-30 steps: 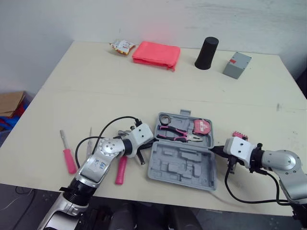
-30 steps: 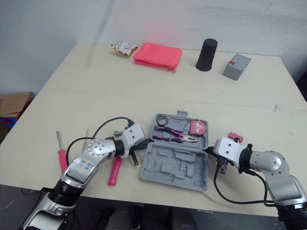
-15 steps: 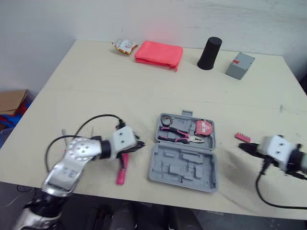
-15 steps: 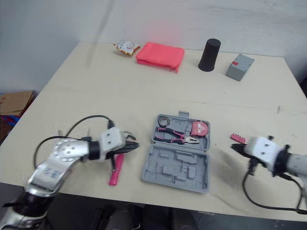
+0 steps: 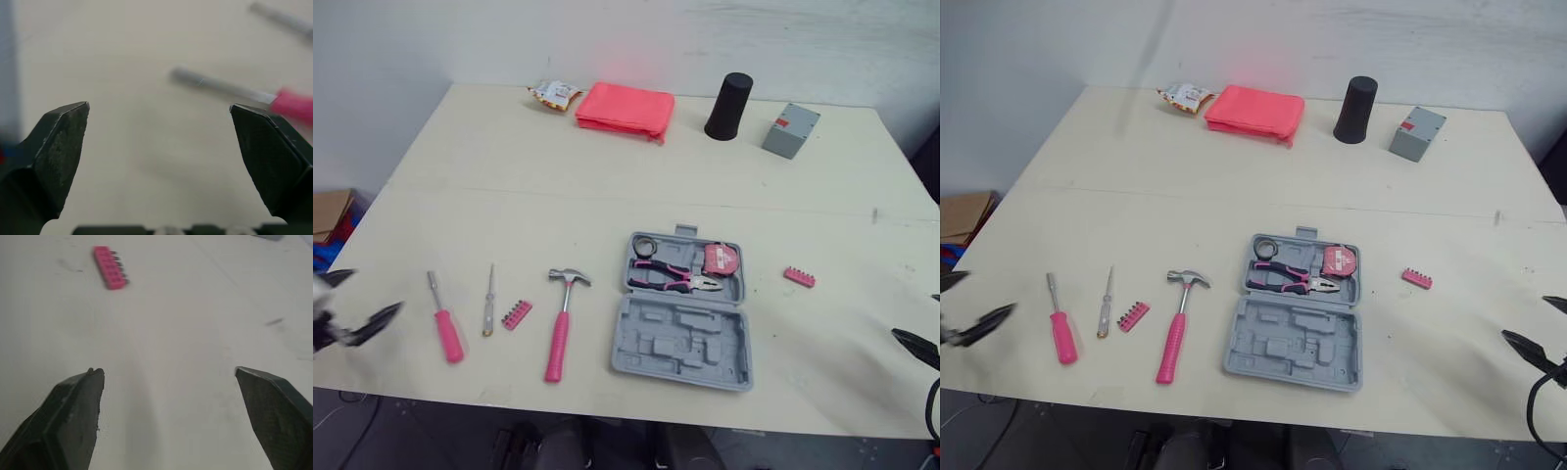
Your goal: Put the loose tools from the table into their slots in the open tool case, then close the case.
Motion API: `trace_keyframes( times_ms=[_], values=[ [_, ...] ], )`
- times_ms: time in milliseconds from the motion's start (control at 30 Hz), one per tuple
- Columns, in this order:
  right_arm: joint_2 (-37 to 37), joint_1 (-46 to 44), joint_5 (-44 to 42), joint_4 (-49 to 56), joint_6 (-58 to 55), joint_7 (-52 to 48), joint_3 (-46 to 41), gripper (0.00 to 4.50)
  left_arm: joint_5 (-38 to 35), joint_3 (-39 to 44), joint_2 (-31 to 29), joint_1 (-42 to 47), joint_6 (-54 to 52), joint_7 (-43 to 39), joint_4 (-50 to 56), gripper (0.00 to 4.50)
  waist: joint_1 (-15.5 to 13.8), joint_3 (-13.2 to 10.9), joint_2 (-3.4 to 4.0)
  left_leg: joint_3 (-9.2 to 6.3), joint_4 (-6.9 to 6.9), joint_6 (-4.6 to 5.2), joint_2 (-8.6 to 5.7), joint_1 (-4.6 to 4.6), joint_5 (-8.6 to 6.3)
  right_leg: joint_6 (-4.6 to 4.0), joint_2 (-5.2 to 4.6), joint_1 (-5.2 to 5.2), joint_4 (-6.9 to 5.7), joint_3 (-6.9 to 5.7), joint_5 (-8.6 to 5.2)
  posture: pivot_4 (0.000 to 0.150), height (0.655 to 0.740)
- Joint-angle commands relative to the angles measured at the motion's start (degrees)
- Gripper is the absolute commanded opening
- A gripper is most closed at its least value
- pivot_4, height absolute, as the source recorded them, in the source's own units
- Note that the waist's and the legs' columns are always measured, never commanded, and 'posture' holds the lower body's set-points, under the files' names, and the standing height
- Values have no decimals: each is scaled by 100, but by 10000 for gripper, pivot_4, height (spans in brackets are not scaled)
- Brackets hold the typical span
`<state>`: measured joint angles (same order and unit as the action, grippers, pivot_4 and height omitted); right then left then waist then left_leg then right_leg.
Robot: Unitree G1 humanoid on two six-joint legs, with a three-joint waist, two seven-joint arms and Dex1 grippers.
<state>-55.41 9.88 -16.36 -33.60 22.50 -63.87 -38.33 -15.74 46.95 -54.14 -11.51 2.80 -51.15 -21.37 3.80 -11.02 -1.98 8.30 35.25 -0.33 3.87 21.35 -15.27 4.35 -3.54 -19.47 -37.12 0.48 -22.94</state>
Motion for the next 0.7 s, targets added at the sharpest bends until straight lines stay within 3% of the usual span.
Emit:
trace_keyframes(
  times_ms=[33,167,300,533,700],
  values=[
    [-198,-177,151,-688,622,164,24,45000,-69,639,-224,-172,265,252,-667,44436,3,1,1,0,-3,-2,0,0,-3,-2,-1,0,3,-1,-1,1500,7400],
    [-44,-412,-123,-235,175,-26,348,45000,-225,696,-166,-318,323,165,-654,44436,11,0,5,0,-12,-24,2,0,-17,-5,-3,-1,5,-6,-3,1500,7400],
    [514,-711,-1072,1037,-134,-472,584,45000,-653,429,271,-548,-620,223,973,44436,35,1,4,-2,-10,-35,5,-1,-20,-3,0,1,-8,-7,-2,1500,7400],
    [1161,-1171,-1879,2929,-769,-853,1449,45000,-1685,-238,599,-707,-4061,1560,4460,44436,51,0,3,-7,-3,-9,4,0,12,4,7,-1,-30,-4,0,1500,7400],
    [1304,-1462,-1942,3455,-1037,-925,1913,45000,-2507,-805,413,-50,-6597,2697,5801,44436,24,0,3,-11,-1,-12,2,-1,19,5,8,0,-32,-3,1,1500,7400]
  ],
)
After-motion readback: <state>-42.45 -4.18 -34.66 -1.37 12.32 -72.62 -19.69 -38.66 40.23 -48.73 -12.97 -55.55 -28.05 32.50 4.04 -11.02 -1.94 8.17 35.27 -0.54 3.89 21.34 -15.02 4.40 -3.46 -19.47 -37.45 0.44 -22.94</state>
